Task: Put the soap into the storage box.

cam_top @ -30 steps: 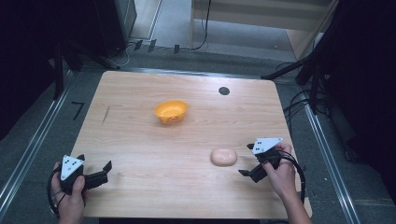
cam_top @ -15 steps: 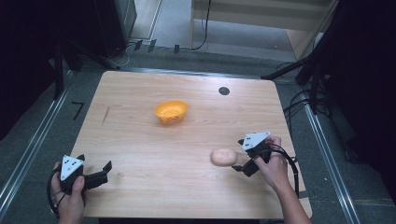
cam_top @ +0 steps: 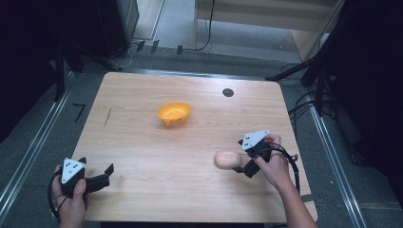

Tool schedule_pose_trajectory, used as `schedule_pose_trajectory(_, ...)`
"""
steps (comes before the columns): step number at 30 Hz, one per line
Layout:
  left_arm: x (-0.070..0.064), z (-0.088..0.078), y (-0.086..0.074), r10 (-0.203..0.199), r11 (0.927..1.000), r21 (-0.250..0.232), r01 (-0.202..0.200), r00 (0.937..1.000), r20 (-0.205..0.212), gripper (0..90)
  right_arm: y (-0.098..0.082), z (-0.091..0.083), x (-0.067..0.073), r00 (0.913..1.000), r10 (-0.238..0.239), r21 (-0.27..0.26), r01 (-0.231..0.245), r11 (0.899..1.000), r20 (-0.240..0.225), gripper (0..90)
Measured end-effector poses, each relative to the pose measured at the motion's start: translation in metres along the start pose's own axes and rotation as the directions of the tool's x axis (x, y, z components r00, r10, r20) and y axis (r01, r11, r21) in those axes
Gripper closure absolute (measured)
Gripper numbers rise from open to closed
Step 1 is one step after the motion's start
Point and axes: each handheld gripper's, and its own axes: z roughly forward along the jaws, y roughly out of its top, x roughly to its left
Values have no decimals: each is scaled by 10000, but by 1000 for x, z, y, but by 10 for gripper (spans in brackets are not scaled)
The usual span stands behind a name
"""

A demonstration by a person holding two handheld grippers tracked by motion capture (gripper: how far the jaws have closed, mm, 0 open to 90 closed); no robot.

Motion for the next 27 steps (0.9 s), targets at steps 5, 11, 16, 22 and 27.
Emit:
schedule_pose_trajectory(5,0,0,0,-3,10000,-16,3,10000,-16,0,6,10,0,9992,-306,812,327,9962,-260,0)
schedule_pose_trajectory(11,0,0,0,1,10000,-20,-1,10000,-19,0,11,11,-2,9976,-362,758,406,9963,-583,0)
schedule_pose_trajectory(16,0,0,0,-7,10000,-15,7,10000,-17,0,10,18,-5,9961,-227,1189,328,9924,-852,0)
schedule_pose_trajectory(22,0,0,0,15,10000,51,-15,10000,-46,0,8,26,-10,9902,-268,1111,422,9929,-1368,0)
schedule_pose_trajectory(27,0,0,0,-2,10000,49,3,10000,-62,0,6,32,-14,9928,-166,1310,322,9909,-1183,16)
